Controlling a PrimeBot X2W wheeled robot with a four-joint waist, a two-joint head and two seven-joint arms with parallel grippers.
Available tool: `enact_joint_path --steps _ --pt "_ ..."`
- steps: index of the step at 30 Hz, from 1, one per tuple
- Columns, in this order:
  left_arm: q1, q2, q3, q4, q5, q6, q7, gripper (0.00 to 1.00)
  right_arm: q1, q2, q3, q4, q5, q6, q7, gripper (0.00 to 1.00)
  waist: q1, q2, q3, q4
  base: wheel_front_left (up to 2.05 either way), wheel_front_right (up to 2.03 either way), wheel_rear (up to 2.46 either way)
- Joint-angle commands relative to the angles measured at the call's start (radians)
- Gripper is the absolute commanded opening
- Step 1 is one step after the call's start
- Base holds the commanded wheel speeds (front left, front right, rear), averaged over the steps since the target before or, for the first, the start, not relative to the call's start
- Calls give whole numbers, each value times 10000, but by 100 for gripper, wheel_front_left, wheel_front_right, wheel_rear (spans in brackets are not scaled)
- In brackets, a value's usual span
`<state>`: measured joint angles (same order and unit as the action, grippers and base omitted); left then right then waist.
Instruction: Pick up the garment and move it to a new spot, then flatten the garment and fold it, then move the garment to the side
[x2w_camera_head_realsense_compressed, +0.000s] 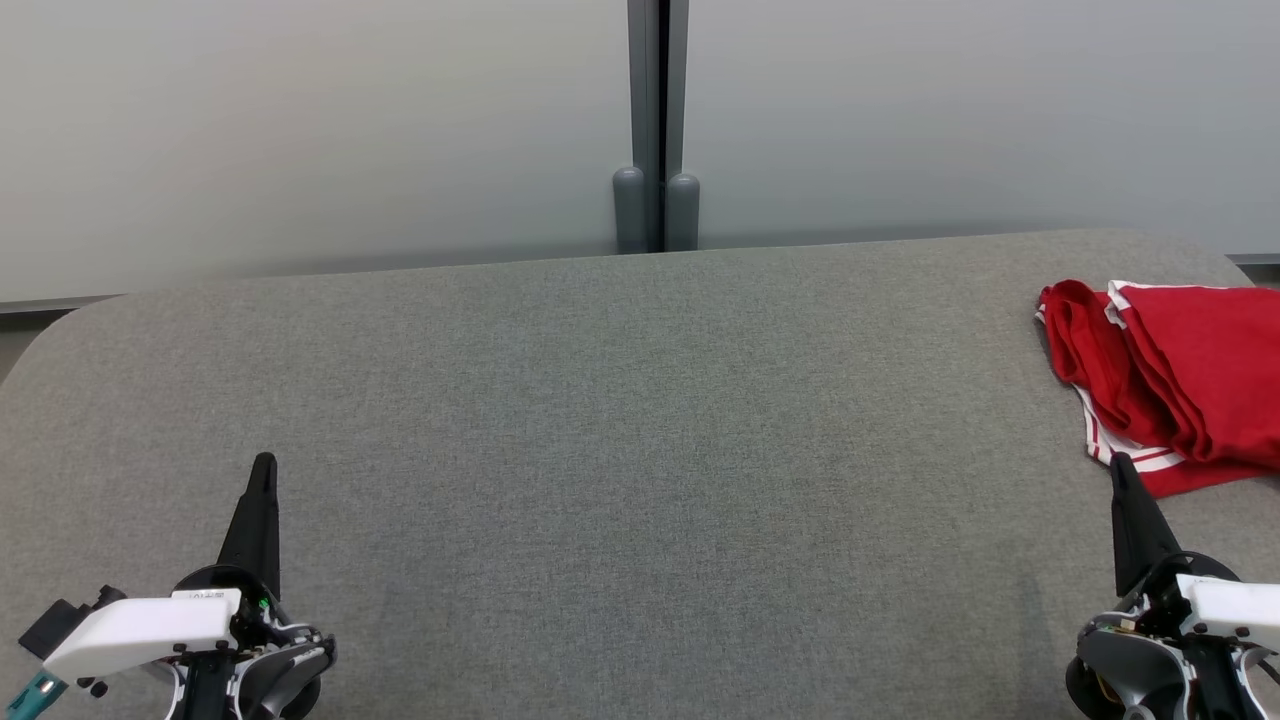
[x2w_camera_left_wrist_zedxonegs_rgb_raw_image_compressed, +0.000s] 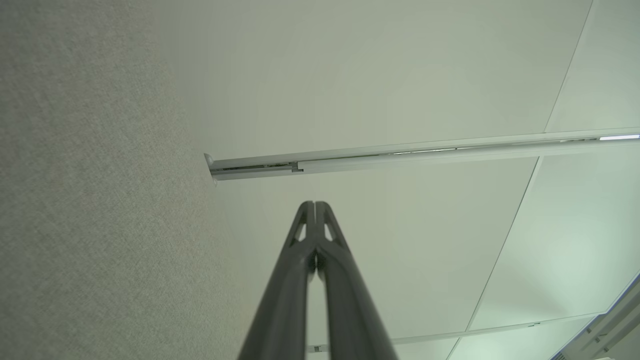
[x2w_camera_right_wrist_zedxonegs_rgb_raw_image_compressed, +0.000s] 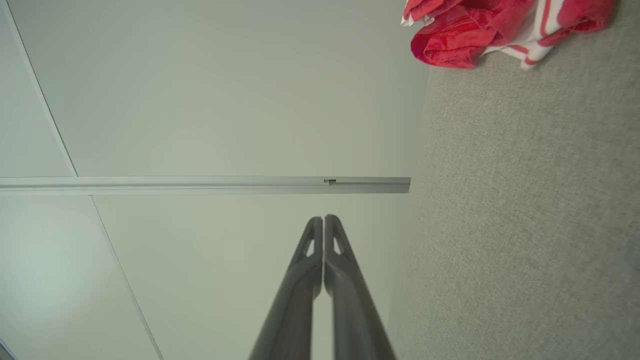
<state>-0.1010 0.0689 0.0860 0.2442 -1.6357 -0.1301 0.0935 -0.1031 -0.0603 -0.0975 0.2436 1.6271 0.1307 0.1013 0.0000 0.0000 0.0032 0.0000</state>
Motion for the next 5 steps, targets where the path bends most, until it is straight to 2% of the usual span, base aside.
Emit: enact_joint_path --steps 1,5 --pt "-135 6 61 17 29 -35 30 0 -98 -22 -48 6 -34 0 42 0 0 0 0 0 0 0 0" --pt "-136 1 71 18 41 -35 34 0 -99 -17 -53 6 -37 0 45 0 0 0 0 0 0 0 0"
